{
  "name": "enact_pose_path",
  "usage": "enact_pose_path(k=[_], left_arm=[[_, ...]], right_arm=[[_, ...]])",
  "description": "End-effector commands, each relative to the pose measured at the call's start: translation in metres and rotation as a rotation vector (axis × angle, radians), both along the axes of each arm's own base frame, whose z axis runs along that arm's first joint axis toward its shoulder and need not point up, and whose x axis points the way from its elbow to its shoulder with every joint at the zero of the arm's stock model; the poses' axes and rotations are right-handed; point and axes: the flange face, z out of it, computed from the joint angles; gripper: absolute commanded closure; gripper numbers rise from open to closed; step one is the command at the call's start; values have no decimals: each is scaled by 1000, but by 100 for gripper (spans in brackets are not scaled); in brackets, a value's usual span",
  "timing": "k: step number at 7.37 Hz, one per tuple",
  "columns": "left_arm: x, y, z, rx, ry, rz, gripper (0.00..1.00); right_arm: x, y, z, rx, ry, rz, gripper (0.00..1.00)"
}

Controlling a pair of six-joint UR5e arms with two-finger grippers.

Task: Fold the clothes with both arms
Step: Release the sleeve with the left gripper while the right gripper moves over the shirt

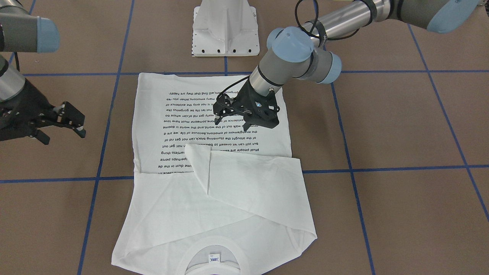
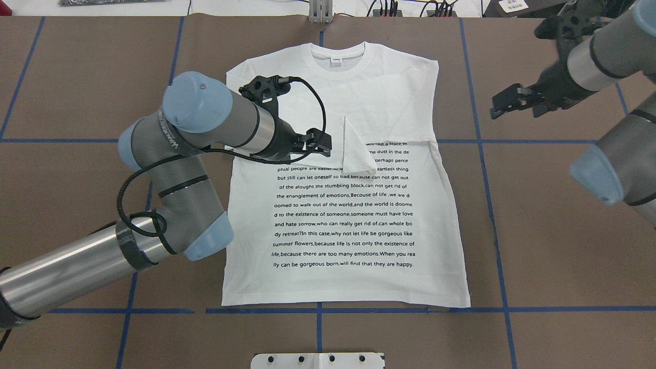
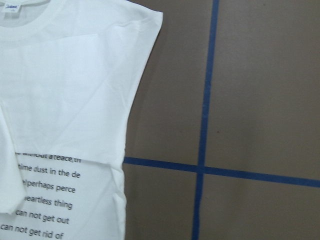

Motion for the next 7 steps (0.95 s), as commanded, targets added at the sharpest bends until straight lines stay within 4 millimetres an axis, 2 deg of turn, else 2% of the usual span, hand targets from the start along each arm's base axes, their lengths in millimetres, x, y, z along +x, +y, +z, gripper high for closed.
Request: enact_pose_path(k=[1,2,3,4,5,7], left_arm=[[-85,2,15,113,-152,29,0],[-118,2,31,179,-194,56,0],[-152,-12,58,216,-220,87,0],[-181,-26,77,279,-242,127,0],[-199,-32,91,307,-252,151,0],[-197,-32,93,304,-254,156,0]], right_arm=[[-86,6,-75,-32,67,58,0],[-119,14,-111,-43,132,75,0],[-154,10,-138,-54,150,97,0],[-199,2,-155,-52,189,124,0],[-241,-2,-168,-41,232,144,0],[-312,-3,-181,-47,314,184,0]])
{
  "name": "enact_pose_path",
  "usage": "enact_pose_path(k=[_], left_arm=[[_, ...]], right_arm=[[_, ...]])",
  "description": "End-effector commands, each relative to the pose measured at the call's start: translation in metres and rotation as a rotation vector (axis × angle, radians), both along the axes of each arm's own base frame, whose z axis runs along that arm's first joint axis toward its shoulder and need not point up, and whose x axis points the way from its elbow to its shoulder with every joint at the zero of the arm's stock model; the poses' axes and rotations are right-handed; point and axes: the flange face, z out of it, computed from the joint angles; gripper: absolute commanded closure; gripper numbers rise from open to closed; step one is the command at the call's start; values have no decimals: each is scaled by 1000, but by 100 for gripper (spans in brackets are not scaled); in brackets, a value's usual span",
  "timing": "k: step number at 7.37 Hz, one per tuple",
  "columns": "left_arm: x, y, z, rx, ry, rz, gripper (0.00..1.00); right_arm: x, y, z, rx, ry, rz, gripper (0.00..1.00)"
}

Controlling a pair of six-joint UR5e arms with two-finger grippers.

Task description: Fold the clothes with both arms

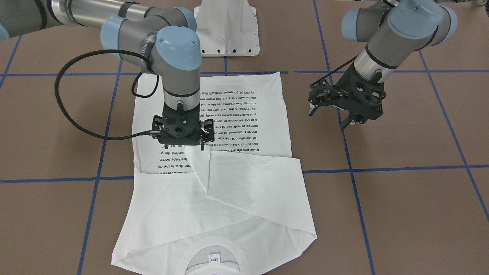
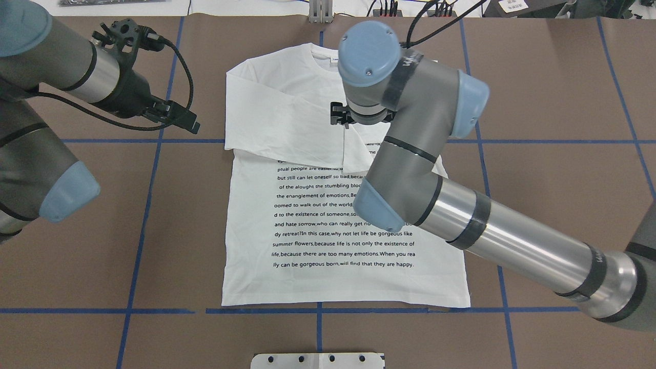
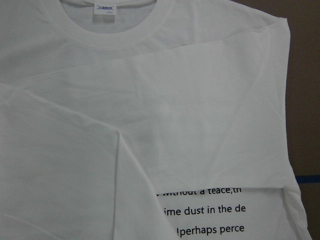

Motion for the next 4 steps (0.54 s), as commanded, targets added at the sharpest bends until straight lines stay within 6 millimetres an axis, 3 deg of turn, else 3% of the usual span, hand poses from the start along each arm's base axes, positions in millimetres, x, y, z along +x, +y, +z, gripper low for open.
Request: enact_pose_path(k=[1,4], left_arm=[[-3,-2,5,3,-4,7,0],[-1,-1,5,3,-4,8,0]], right_arm=[[-67,1,-1,10,105,33,0],[-105,4,12,25,193,33,0]])
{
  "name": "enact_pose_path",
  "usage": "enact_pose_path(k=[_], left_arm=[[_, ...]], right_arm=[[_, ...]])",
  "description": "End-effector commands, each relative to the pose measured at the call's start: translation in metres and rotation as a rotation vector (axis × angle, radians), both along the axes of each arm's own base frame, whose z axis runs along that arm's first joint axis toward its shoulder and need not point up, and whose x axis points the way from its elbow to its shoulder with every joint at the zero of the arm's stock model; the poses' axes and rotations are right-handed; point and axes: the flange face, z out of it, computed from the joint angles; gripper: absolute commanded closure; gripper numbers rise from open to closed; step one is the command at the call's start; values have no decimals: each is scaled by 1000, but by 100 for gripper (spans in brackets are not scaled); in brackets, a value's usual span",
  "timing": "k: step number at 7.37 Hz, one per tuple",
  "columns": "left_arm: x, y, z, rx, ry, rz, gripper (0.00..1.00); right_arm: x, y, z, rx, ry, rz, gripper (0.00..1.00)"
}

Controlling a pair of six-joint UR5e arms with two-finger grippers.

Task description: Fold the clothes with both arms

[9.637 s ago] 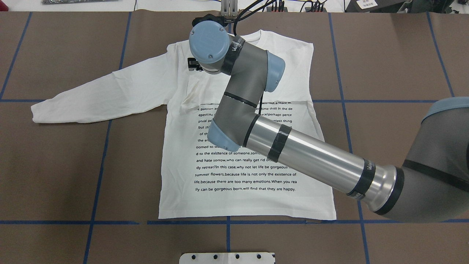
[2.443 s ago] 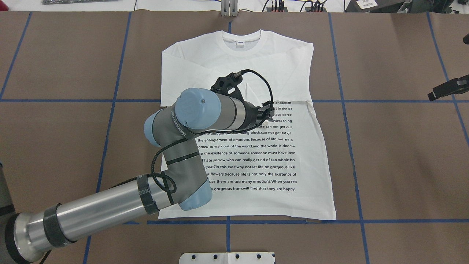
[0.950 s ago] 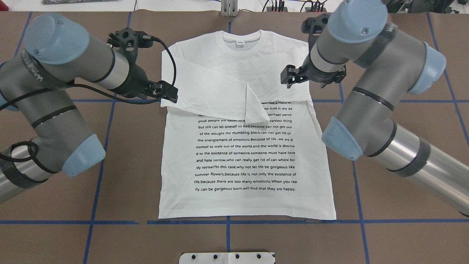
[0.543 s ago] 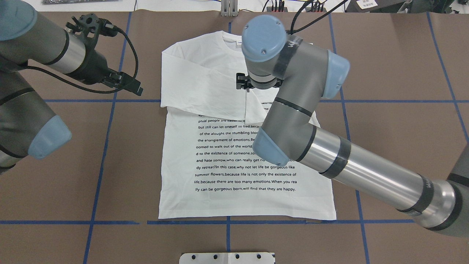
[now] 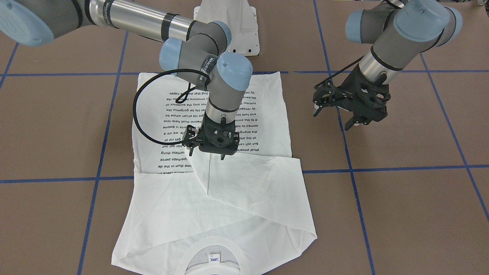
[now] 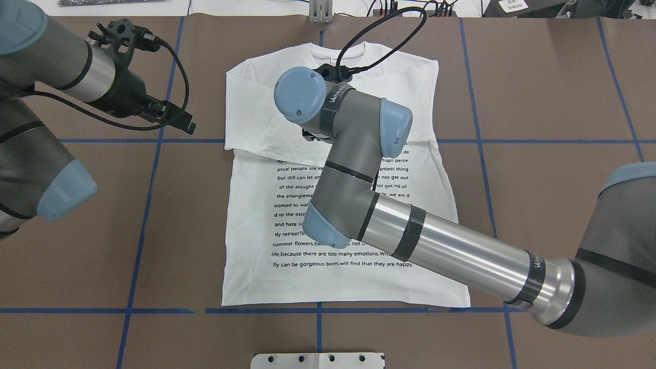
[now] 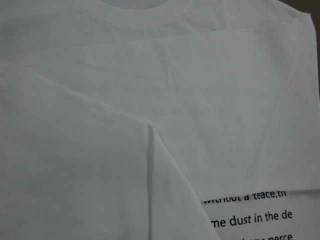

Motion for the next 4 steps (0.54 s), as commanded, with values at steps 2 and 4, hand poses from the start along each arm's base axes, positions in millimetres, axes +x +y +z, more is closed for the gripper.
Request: enact_pose_path(k=[2,4], left_arm=[[0,0,0,1,0,0,0],[1,1,0,-1,1,1,0]], right_arm=[[-26,2,18,10,81,0,0],[-27,8,29,-13,142,-24,0]])
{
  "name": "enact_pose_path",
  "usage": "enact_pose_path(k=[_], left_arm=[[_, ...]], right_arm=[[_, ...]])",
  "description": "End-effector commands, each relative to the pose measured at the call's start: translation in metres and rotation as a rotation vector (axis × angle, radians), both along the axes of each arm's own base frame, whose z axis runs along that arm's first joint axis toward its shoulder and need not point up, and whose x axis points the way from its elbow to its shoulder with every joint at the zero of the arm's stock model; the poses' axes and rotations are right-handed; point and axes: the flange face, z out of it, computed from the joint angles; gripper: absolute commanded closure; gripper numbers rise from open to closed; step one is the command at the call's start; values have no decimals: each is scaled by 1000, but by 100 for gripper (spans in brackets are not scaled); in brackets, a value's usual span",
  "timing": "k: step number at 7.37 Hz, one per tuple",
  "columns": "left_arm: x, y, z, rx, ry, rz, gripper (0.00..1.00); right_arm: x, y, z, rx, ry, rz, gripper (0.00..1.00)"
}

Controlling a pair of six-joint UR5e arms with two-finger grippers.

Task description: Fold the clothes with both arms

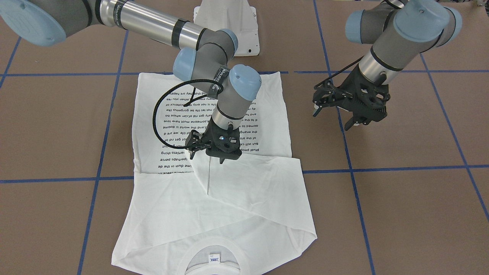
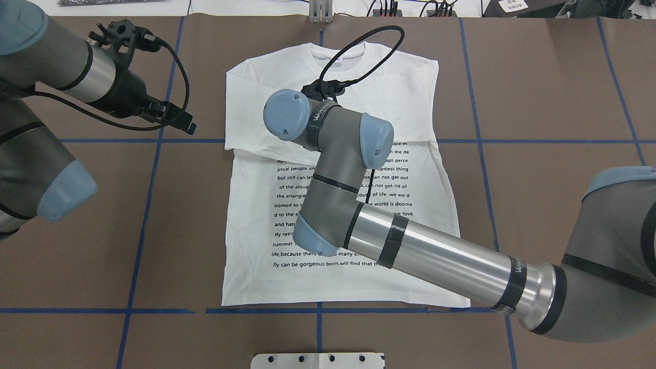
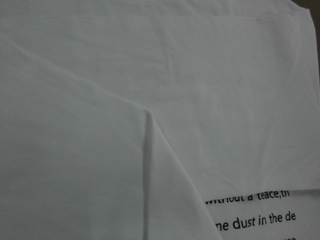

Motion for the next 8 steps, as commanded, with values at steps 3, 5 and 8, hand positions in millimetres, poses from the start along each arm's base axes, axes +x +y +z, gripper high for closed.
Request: enact_pose_path(k=[3,5,8], left_arm=[[1,0,1,-2,-1,0,0],[1,0,1,-2,-1,2,0],[2,1,1,-3,-1,3,0]], right_arm=[[-3,10,21,-24,89,-50,0],[-2,10,23,-24,124,-92,0],[28,-5,42,-11,306,-237,0]])
